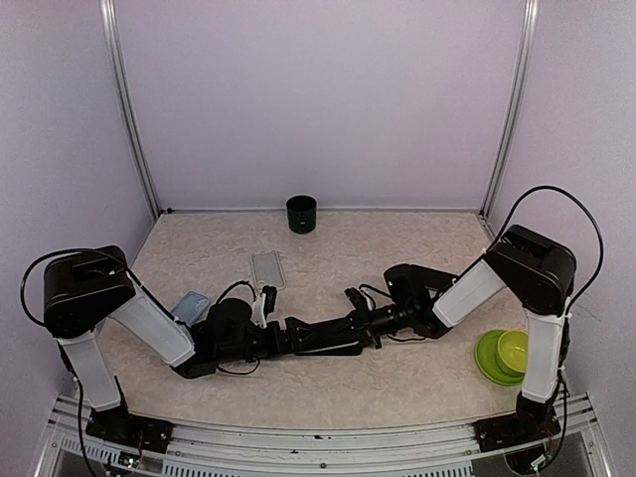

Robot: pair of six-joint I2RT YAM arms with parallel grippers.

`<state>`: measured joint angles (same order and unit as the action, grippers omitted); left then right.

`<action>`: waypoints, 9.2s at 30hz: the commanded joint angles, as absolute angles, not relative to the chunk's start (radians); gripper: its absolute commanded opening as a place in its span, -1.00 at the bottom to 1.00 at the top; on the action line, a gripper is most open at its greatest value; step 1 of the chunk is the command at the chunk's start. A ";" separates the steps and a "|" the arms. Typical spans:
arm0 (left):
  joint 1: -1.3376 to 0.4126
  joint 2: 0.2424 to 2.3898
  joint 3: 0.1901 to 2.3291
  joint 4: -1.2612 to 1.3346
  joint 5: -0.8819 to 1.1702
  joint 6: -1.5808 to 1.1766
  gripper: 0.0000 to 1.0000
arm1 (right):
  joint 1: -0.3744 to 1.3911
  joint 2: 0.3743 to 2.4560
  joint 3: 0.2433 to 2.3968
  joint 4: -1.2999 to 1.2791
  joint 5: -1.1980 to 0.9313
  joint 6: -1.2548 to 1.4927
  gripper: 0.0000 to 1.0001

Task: Put the phone into the phone case
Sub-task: Install the phone into the phone case, then press the top right corner of the phone case.

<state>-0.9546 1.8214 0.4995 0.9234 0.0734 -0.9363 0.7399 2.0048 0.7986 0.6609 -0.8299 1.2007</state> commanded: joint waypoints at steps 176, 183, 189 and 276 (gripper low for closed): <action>-0.985 1.546 0.372 1.036 0.405 -0.774 -1.00 | 0.819 1.564 0.645 0.466 -0.806 0.771 -0.08; -0.985 1.502 0.365 0.993 0.394 -0.722 -1.00 | 0.812 1.502 0.641 0.384 -0.796 0.715 -0.08; -0.986 1.457 0.348 0.994 0.389 -0.668 -1.00 | 0.806 1.426 0.639 0.298 -0.781 0.655 -0.08; -1.002 1.382 0.276 1.154 0.414 -0.631 -1.00 | 0.835 1.393 0.626 0.375 -0.888 0.619 0.12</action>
